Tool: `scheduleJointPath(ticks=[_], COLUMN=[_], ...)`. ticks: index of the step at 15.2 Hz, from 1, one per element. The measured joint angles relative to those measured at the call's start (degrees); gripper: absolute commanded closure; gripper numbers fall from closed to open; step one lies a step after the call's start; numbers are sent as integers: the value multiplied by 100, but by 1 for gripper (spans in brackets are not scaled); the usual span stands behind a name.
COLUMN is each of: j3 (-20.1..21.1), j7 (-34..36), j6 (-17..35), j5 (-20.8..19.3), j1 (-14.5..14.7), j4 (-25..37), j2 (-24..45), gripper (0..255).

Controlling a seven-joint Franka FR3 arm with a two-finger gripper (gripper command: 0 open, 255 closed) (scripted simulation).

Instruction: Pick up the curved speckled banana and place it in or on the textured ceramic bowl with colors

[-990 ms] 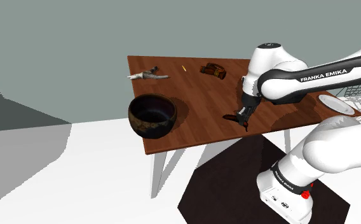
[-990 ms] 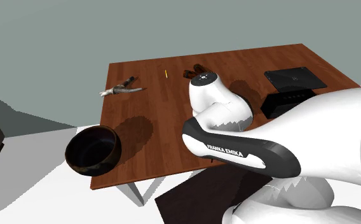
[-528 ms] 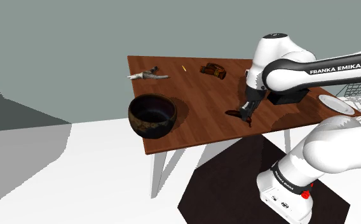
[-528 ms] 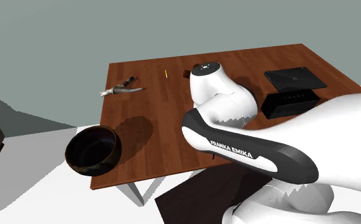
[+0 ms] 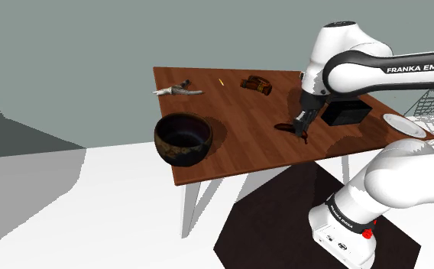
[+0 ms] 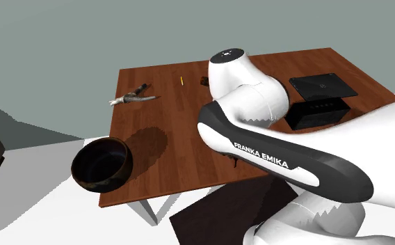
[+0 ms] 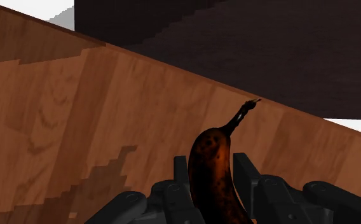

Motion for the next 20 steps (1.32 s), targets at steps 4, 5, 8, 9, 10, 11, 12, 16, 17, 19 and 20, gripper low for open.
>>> scheduleJointPath(ticks=[4,5,8,9,10,11,12,16,17,19,20], j3=[10,15,9,19,22,20,13,18,13,12,12], j7=[-35,-40,-78,-77,-84,-97,-116,-151,-165,-186,-196], j6=[-378,-463,-712,-793,-880,-957,-1048,-1358,-1429,-1579,-1657], j5=[27,35,38,49,55,54,49,58,55,54,55], j1=[15,20,15,23,26,23,18,17,14,10,9], j4=[238,302,506,564,616,698,780,1082,1150,1288,1373], j2=[-142,-162,-209,-231,-267,-263,-274,-283,-287,-300,-294], gripper=[255,255,255,255,255,255,255,255,255,255,255])
